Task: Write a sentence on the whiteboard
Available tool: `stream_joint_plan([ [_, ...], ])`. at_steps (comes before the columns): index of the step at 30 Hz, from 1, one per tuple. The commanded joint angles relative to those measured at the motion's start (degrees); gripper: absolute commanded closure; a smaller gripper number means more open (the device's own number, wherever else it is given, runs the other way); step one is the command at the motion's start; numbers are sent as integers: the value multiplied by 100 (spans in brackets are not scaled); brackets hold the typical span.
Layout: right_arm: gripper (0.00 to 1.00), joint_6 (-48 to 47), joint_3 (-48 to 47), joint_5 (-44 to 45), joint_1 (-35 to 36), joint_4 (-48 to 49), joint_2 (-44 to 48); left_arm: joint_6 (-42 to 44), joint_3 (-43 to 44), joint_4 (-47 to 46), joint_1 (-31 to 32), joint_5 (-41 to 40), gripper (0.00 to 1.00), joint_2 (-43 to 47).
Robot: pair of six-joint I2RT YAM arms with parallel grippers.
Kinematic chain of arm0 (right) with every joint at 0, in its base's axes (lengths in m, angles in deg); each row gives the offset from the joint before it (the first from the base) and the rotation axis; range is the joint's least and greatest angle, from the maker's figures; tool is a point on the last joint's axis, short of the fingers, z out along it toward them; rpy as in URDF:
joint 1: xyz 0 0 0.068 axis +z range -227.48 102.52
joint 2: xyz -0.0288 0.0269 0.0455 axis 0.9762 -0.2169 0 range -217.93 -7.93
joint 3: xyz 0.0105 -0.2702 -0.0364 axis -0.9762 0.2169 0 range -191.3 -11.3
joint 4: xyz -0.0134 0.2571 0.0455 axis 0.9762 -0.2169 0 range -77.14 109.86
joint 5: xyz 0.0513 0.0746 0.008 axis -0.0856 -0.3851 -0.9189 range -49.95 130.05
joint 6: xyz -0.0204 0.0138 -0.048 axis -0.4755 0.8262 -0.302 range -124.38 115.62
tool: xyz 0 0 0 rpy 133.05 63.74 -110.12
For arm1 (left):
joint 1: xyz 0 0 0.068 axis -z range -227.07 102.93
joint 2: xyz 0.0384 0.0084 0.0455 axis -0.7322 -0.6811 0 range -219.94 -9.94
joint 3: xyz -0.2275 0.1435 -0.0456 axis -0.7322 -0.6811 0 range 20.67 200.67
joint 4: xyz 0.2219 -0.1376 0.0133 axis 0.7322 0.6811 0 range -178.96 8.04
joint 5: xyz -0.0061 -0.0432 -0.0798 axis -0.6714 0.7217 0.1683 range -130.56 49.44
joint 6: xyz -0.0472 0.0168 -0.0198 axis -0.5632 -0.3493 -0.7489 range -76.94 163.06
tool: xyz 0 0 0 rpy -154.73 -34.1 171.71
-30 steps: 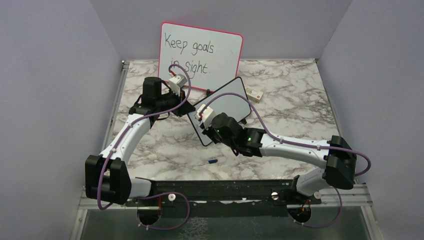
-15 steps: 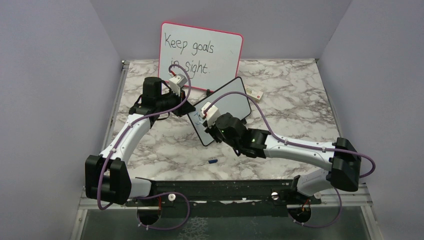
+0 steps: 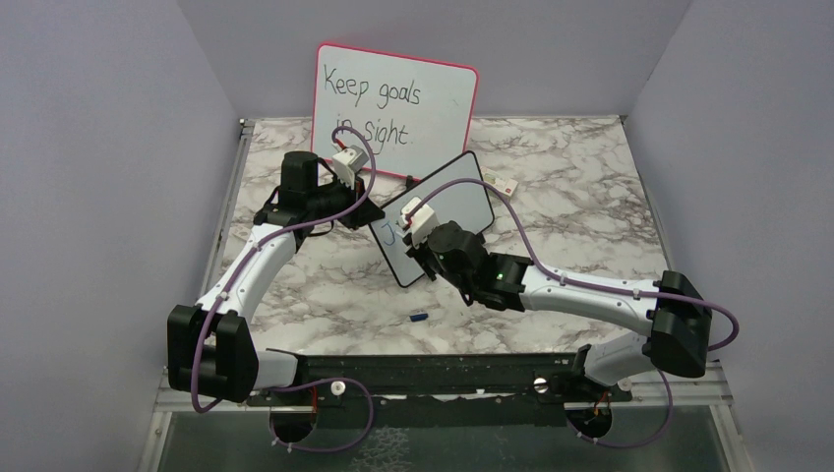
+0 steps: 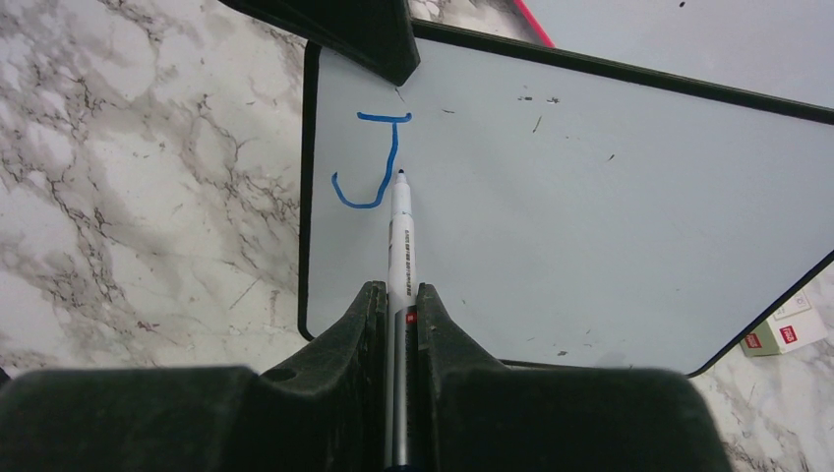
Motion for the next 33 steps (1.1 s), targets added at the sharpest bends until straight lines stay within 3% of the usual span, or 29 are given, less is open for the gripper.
stream_joint_plan([
  [1, 100, 72, 26, 172, -53, 257, 66, 330, -119, 318, 31, -607, 100, -113],
  [33, 99, 93, -74, -2, -77, 83, -182, 335, -123, 317, 35, -554, 100, -119],
])
